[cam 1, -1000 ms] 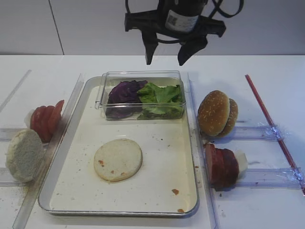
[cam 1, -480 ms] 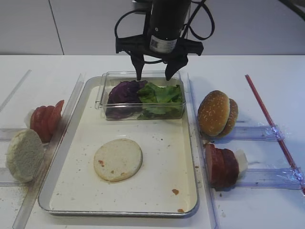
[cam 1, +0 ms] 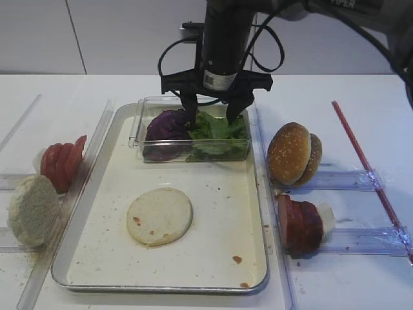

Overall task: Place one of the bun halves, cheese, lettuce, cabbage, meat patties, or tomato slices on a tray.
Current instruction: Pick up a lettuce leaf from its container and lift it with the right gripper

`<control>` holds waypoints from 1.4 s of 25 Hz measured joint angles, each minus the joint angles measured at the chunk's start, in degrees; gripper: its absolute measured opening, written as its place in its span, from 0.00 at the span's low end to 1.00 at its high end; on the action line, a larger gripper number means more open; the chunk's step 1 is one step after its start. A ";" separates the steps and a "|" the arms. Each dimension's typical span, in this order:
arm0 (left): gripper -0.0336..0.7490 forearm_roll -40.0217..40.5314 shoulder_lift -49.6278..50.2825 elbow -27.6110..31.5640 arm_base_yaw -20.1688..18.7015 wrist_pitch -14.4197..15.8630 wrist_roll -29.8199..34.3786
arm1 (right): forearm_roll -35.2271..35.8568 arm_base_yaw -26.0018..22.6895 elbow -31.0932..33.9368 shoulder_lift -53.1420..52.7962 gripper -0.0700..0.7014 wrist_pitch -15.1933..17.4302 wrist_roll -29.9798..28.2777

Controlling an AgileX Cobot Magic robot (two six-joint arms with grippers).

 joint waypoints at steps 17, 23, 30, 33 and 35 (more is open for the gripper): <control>0.47 0.00 0.00 0.00 0.00 0.00 0.00 | -0.74 -1.12 -0.11 2.68 0.75 -0.26 0.04; 0.47 -0.03 0.00 0.00 0.00 0.00 0.00 | 0.26 -1.75 -0.19 2.68 0.75 -0.26 0.04; 0.47 -0.03 0.00 0.00 0.00 0.00 0.00 | 0.49 -1.75 -0.19 2.68 0.75 -0.26 0.04; 0.47 -0.03 0.00 0.00 0.00 0.00 0.00 | 0.49 -1.75 -0.19 3.52 0.75 -0.26 0.04; 0.47 -0.03 0.00 0.00 0.00 0.00 0.00 | 0.62 -1.75 -0.19 4.22 0.75 -0.26 0.04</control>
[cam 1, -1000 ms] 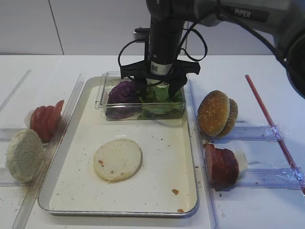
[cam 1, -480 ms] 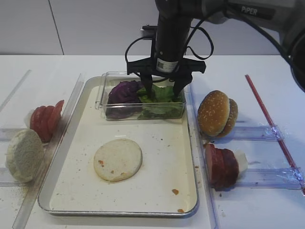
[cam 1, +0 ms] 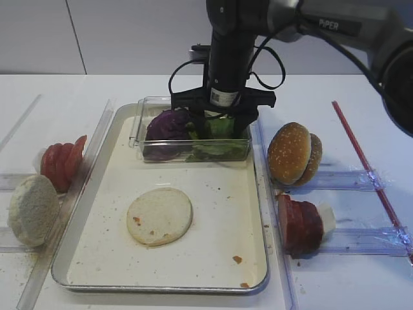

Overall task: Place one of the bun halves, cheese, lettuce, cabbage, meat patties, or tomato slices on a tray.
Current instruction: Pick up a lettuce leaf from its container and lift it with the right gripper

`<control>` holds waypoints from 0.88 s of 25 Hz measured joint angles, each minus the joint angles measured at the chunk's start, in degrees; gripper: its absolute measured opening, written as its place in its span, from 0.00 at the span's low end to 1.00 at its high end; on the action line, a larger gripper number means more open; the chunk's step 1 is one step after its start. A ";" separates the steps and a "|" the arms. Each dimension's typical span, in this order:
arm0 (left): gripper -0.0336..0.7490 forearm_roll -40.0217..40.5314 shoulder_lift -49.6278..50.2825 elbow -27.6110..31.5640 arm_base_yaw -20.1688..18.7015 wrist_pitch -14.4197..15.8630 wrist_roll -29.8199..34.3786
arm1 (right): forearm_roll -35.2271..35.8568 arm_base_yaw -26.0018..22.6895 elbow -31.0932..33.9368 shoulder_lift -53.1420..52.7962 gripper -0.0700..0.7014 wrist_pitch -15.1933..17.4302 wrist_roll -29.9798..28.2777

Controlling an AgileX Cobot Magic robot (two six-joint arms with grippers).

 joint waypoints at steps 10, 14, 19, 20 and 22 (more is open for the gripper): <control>0.47 0.00 0.00 0.00 0.00 0.00 0.00 | 0.78 0.00 0.00 0.49 0.59 -0.04 0.00; 0.47 0.00 0.00 0.00 0.00 0.00 0.00 | 0.78 0.00 0.00 0.49 0.44 -0.04 0.09; 0.47 0.00 0.00 0.00 0.00 0.00 0.00 | 0.78 0.00 0.00 0.49 0.29 -0.13 0.22; 0.47 0.00 0.00 0.00 0.00 0.00 0.00 | 0.78 0.00 0.00 0.49 0.27 -0.13 0.22; 0.47 0.00 0.00 0.00 0.00 0.00 0.00 | 0.78 0.00 0.00 0.49 0.23 -0.13 0.22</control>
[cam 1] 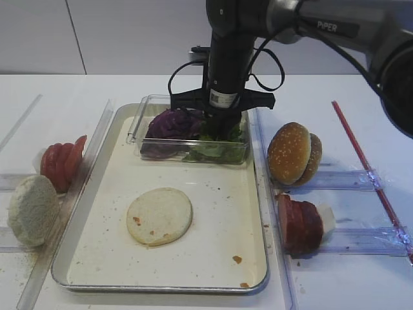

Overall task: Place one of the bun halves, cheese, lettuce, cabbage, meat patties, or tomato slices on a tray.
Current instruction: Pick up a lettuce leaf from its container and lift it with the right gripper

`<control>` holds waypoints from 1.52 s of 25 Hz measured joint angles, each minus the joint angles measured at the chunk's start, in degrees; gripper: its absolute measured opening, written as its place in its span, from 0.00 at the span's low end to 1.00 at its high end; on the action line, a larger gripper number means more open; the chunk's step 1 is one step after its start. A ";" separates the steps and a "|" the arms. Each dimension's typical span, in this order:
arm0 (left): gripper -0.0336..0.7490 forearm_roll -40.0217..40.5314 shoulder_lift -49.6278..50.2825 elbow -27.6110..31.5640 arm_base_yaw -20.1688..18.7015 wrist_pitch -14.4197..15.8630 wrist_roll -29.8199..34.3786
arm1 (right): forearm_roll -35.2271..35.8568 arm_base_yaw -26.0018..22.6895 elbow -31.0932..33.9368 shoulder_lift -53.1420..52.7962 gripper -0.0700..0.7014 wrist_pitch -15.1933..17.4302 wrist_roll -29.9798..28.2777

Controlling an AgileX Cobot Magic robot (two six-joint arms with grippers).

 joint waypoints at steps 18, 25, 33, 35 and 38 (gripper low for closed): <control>0.47 0.00 0.00 0.00 0.00 0.00 0.00 | 3.94 0.00 -4.19 0.13 0.17 -0.02 -0.68; 0.47 0.00 0.00 0.00 0.00 -0.10 0.00 | 3.93 0.00 -4.19 -2.42 0.17 0.09 -1.41; 0.47 0.00 0.00 0.00 0.00 -0.10 0.00 | 3.38 0.00 -4.19 -7.57 0.17 0.18 -1.54; 0.47 0.00 0.00 0.00 0.00 -0.10 0.00 | 4.02 0.00 -4.19 -8.43 0.17 0.35 -1.67; 0.47 0.00 0.00 0.00 0.00 -0.10 0.00 | 4.53 0.00 -4.19 -9.94 0.17 0.46 -1.67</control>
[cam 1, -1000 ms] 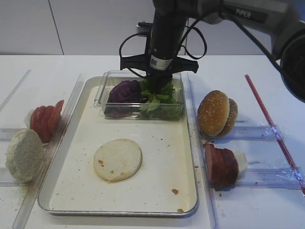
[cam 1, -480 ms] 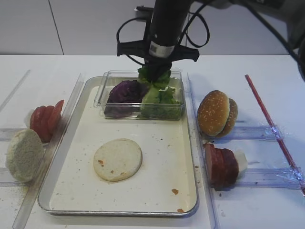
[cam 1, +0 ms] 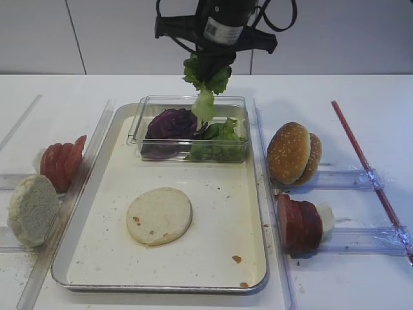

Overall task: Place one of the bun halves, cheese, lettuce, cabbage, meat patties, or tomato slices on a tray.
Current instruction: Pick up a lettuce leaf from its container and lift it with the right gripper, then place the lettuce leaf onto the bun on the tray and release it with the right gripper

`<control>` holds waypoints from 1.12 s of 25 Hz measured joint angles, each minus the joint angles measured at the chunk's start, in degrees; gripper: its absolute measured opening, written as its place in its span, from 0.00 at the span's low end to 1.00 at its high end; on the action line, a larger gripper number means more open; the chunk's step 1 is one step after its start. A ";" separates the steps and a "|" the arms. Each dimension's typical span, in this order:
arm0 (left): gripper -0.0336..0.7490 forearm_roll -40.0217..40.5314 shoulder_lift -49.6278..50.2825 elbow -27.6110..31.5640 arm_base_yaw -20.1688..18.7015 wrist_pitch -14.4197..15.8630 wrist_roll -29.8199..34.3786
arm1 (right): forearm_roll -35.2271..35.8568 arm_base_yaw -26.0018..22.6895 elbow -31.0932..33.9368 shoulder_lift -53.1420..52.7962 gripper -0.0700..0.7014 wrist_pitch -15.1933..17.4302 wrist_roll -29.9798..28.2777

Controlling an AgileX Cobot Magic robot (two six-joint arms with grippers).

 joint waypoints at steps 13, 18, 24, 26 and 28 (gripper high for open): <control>0.47 0.00 0.00 0.00 0.00 0.00 0.00 | 1.56 5.09 5.10 -6.39 0.17 0.15 -0.36; 0.47 0.00 0.00 0.00 0.00 0.00 0.00 | 1.58 8.05 11.69 -8.86 0.17 0.15 -0.62; 0.47 0.00 0.00 0.00 0.00 0.00 0.00 | 2.03 11.40 13.50 -9.10 0.16 0.15 -1.18; 0.47 0.00 0.00 0.00 0.00 0.00 0.00 | 2.88 11.53 13.50 -9.10 0.16 0.15 -1.31; 0.47 0.00 0.00 0.00 0.00 0.00 0.00 | 3.87 11.53 13.50 -8.98 0.16 0.15 -1.44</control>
